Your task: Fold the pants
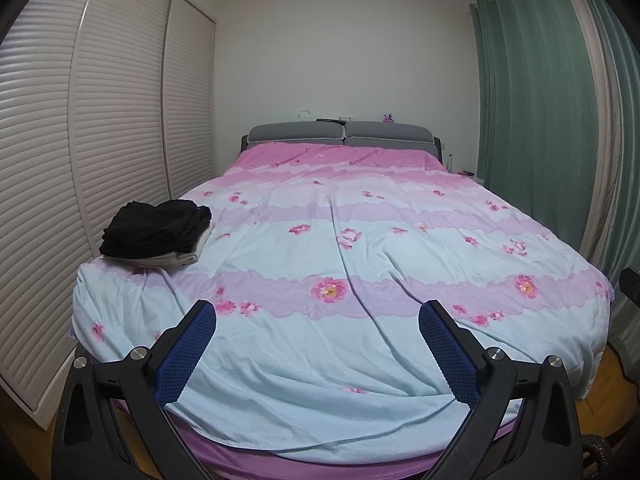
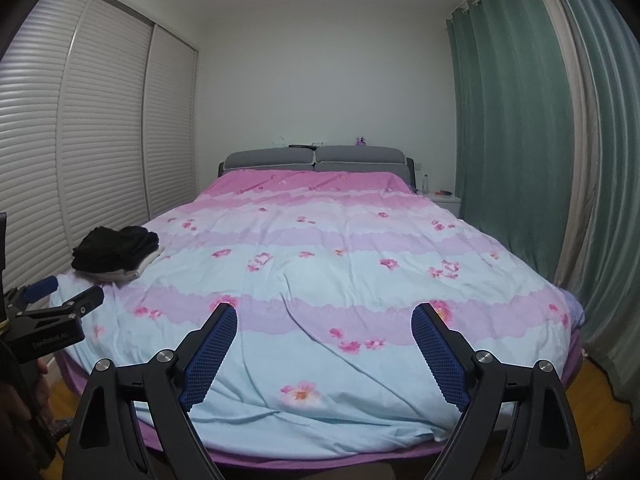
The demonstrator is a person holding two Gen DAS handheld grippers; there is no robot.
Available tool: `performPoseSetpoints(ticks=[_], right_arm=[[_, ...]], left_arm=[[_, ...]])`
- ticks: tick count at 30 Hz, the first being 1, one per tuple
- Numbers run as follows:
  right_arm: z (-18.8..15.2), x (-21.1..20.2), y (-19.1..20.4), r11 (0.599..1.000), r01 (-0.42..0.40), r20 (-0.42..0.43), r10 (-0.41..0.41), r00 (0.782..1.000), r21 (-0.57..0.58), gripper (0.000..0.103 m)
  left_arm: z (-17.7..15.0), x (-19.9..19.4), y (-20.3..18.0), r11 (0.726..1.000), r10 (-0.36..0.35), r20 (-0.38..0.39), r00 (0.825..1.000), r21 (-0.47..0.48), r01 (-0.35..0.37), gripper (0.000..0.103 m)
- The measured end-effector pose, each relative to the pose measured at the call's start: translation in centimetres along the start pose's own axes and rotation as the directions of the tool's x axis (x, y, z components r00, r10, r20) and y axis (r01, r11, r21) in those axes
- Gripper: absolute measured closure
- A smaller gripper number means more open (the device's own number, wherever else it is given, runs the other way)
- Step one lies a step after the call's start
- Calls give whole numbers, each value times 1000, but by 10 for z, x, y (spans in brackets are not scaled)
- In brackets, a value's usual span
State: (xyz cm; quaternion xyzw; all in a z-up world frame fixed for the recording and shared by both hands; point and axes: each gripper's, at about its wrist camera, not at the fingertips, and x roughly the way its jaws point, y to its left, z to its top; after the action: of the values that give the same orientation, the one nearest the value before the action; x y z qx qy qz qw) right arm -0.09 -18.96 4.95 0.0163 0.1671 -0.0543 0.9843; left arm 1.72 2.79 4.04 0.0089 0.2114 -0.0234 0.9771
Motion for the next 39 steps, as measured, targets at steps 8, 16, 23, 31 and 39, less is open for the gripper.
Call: performPoseSetpoints(ticks=[8,16,23,31,39], right_arm=[[-2,3,-3,1000,8,-7,-8,1000,3,13],[-1,3,-8,1000,10,-5,-10,1000,8,13],[-1,3,-8,1000,9,-5,-9,1000,8,13],[-1,3,-7,1000,11,-5,-11,1000,9,13],[0,4,-8,1000,10,-5,-10,1000,7,13]], left_arm=[[0,1,1,1000,-5,-2,1000,0,5,0],[0,0,-1,1000,-11,1,1000,10,11,0],[-1,-1,-3,1000,-17,2,1000,14,16,0],[-2,-1,-6,1000,-19,5,1000,21,19,0],[-2,-1,-8,999,-30,-3,1000,23,30,0]])
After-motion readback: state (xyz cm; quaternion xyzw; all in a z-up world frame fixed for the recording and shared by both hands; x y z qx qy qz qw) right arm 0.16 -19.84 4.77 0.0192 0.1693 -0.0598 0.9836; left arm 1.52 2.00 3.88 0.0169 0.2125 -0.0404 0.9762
